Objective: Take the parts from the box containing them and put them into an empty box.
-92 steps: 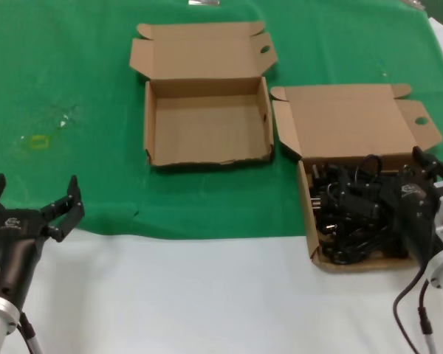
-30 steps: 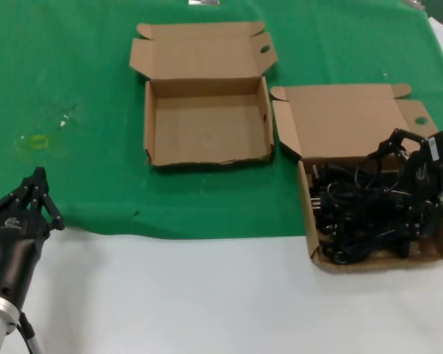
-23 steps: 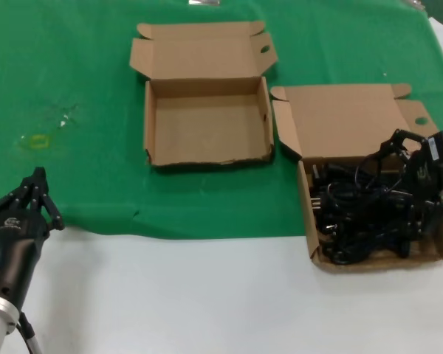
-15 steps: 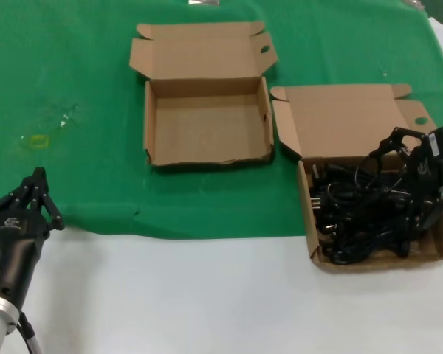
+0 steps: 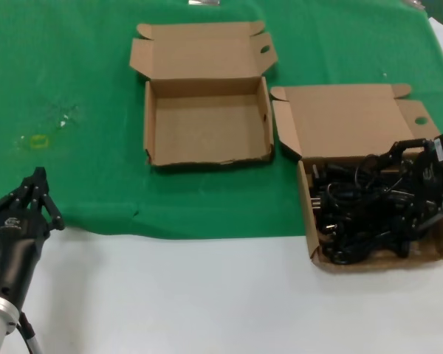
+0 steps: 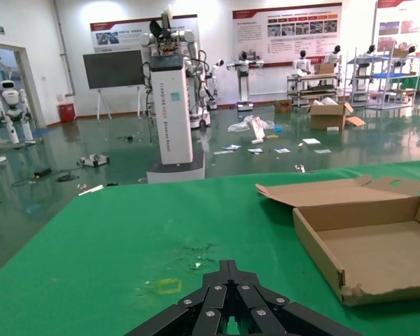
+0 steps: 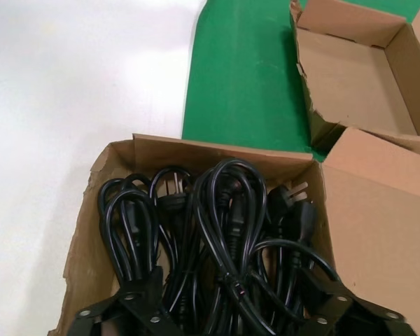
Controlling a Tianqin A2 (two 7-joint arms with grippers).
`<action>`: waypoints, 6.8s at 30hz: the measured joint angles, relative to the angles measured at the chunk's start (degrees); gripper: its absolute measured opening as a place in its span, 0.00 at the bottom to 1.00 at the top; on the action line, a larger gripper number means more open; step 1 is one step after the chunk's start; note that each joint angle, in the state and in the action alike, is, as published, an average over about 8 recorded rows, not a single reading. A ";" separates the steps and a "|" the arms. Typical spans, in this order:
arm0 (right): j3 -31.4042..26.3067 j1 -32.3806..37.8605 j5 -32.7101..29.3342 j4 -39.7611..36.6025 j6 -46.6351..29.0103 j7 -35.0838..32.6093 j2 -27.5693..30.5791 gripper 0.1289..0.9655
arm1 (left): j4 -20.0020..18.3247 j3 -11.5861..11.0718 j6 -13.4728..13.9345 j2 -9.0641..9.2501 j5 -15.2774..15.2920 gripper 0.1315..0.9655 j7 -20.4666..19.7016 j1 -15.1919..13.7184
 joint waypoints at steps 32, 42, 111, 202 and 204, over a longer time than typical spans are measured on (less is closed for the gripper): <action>1.68 -2.72 0.22 6.72 -0.19 4.92 2.53 0.15 | 0.00 0.00 0.00 0.00 0.02 0.01 -0.02 0.00; 2.55 -1.33 1.05 10.85 -1.80 9.49 3.75 0.10 | 0.00 0.00 0.00 0.00 0.02 0.01 -0.02 0.00; 9.96 7.57 5.55 -18.01 25.87 -10.41 -27.41 0.10 | 0.00 0.00 0.00 0.00 0.01 0.01 -0.01 0.00; 15.26 3.63 9.43 -18.36 38.85 -23.66 -31.25 0.51 | 0.00 0.00 0.00 0.00 0.01 0.03 -0.01 0.00; 15.26 3.63 9.43 -18.36 38.85 -23.66 -31.25 0.58 | 0.00 0.00 0.00 0.00 0.01 0.03 -0.01 0.00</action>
